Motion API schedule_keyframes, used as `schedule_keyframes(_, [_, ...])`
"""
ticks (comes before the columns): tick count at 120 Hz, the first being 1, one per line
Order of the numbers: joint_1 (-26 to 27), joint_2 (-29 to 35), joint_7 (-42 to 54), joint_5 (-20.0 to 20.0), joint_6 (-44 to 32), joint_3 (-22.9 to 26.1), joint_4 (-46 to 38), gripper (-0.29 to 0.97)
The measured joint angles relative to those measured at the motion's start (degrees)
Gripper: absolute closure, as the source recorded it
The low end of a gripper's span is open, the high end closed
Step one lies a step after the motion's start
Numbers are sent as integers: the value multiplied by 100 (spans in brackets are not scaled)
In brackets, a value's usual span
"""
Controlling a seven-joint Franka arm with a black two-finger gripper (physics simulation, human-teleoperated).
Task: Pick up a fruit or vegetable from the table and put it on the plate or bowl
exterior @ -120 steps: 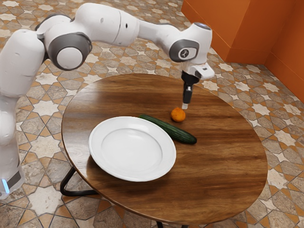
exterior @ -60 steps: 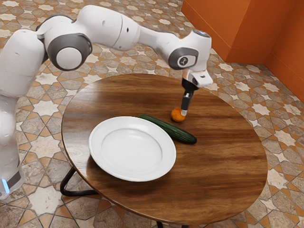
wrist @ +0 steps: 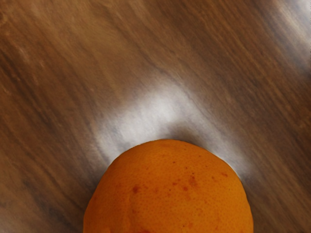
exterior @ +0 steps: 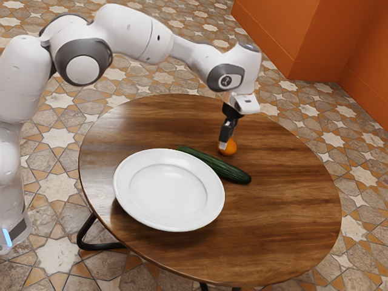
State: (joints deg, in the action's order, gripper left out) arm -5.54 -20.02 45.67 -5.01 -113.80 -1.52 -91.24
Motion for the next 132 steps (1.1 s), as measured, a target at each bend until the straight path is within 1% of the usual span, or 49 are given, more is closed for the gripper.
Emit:
schedule_keyframes(42, [1, -70, 165, -26, -167, 124, -53, 1])
schedule_keyframes(84, [0, -77, 248, -107, -312, 131, -176, 23])
schedule_keyframes(95, [0, -76, 259, -103, -334, 126, -177, 34])
schedule_keyframes(101, [0, -72, 259, -95, -349, 120, -177, 37])
schedule_keyframes(106, [0, -67, 258, -86, -362, 118, -177, 39])
schedule_keyframes(120, [0, -5, 256, -69, -369, 102, -167, 37])
schedule_keyframes(132, [1, 184, 256, -60, -329, 97, -106, 37])
